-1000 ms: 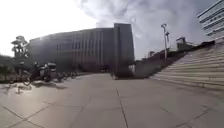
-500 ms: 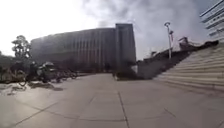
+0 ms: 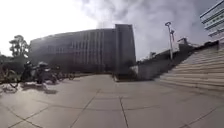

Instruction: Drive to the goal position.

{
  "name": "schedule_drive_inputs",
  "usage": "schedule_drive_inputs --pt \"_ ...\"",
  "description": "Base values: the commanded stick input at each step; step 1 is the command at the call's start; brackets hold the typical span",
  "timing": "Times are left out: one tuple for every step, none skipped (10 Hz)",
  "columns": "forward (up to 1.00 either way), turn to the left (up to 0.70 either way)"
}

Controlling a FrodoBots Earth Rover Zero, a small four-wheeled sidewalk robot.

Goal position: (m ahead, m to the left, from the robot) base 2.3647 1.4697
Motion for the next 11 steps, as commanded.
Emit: schedule_drive_inputs --pt "0.7 0.1" --pt "0.7 0.05" --pt "0.7 0.0" --pt "0.7 0.0" --pt "0.7 0.0" --pt "0.7 0.0" --pt "0.7 0.0" --pt "0.7 0.0" --pt "0.7 0.0" --pt "0.7 0.0" --pt "0.7 0.0"
